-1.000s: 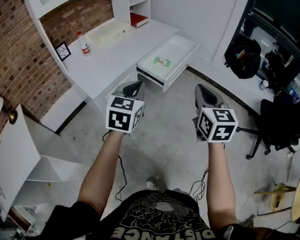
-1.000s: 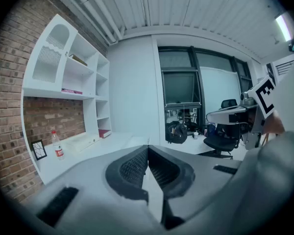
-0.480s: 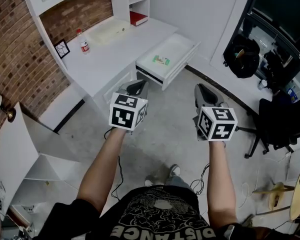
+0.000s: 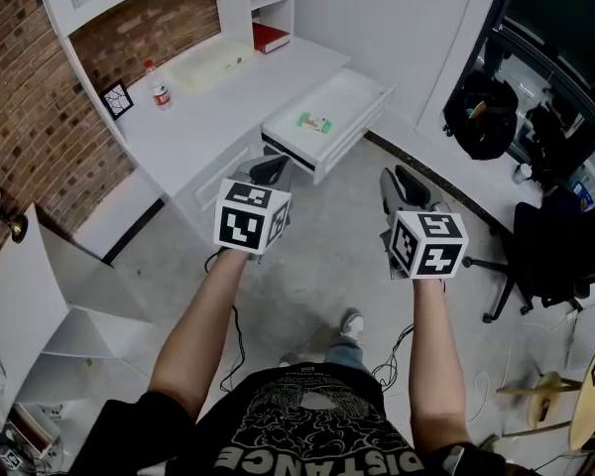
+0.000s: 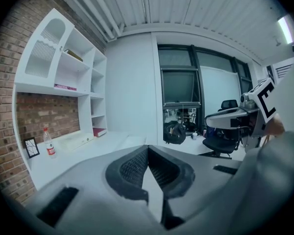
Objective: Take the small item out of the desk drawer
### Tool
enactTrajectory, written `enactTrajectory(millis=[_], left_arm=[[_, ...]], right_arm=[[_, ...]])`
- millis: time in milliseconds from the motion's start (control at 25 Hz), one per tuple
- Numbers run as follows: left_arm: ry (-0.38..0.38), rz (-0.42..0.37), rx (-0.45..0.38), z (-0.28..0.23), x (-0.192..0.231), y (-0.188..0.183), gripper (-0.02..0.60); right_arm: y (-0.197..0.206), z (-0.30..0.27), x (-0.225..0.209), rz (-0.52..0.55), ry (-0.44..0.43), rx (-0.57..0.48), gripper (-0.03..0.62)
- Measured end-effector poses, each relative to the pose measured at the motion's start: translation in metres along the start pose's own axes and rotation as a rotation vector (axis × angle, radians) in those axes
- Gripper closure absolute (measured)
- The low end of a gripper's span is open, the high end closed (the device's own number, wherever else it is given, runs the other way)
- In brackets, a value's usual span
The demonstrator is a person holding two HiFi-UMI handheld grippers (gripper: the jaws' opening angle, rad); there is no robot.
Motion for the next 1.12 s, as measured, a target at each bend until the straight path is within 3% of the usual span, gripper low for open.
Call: enactTrajectory(millis=[720,1120], left_arm=[[-0.094,-0.004,0.029,-0.172,-0.030,-0.027,0.574],[-0.138,0.005,0.053,-0.239,-0.042,-0.036,0.573]], right_arm=[[0.006,-0.102,-0.170,0.002,-0.117,0.042,0.389],[0.009,-0.146,-0.230,-0.013,-0.208,0.065,0.315]])
Point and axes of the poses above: the fingertips, and each gripper's own axes: z backward along the fingers, x to its left, y out of its underside, the point moved 8 cm from there along z, backward along the fingers, and after that the axes turned 6 degrees about -x, right-handed, at the moved point
